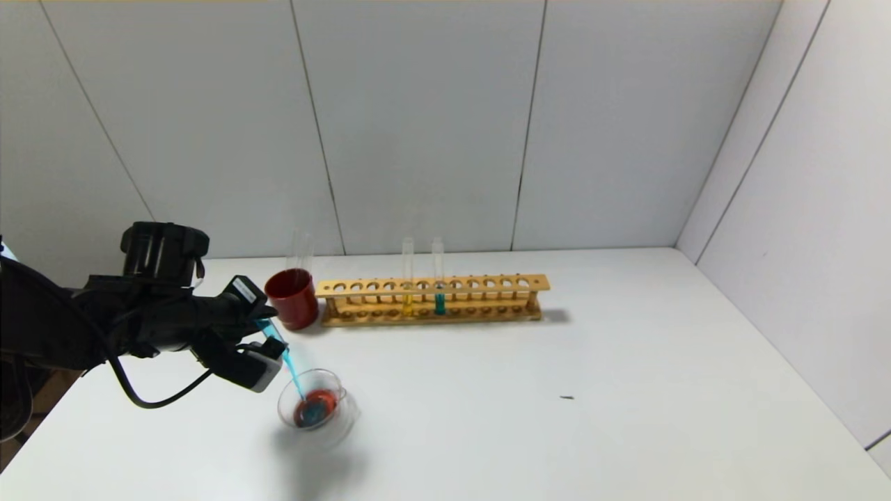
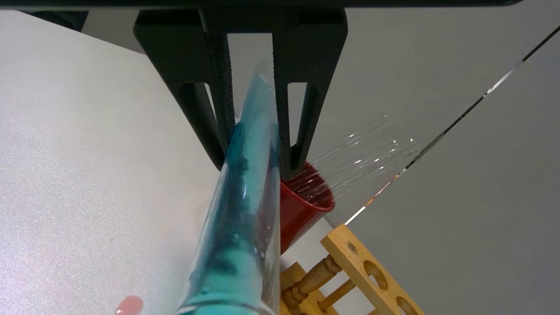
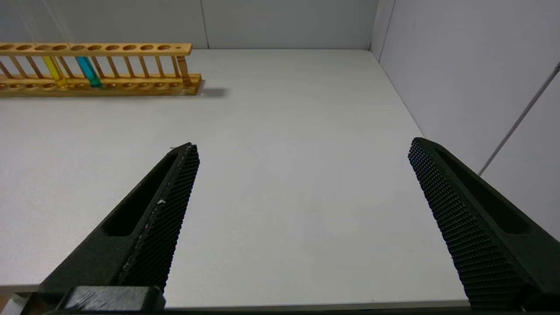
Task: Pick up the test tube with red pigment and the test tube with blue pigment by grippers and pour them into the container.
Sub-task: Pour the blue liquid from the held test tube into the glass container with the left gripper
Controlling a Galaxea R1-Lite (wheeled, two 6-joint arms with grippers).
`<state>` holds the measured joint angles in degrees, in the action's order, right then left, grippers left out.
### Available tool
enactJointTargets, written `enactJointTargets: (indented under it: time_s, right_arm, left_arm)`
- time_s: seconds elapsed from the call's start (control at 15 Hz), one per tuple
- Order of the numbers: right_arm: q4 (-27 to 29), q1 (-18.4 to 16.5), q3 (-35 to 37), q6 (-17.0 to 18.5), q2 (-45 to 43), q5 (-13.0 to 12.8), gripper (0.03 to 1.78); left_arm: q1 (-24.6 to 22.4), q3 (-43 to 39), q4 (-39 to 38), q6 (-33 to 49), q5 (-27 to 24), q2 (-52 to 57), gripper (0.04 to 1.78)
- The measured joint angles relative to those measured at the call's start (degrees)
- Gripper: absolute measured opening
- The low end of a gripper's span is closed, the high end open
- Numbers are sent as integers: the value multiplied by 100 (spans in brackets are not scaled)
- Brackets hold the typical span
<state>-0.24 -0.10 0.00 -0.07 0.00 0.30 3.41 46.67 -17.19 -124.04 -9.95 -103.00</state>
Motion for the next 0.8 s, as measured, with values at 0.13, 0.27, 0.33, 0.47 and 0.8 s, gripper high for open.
enactJointTargets:
  time_s: [0.13,0.27,0.33,0.47,0.8]
  right_arm:
    - [0,0,0,0,0,0,175]
    - [2,0,0,0,0,0,175]
    - [0,0,0,0,0,2,175]
    - [0,0,0,0,0,2,175]
    - [0,0,0,0,0,2,175]
  left_arm:
    - [27,13,-11,-9,-2,-26,31]
    - [55,16,-15,-74,-7,-34,31]
    - [60,35,-23,-157,-7,-34,31]
    - [61,46,-74,-280,11,-30,31]
    - [127,30,-395,-324,193,-69,31]
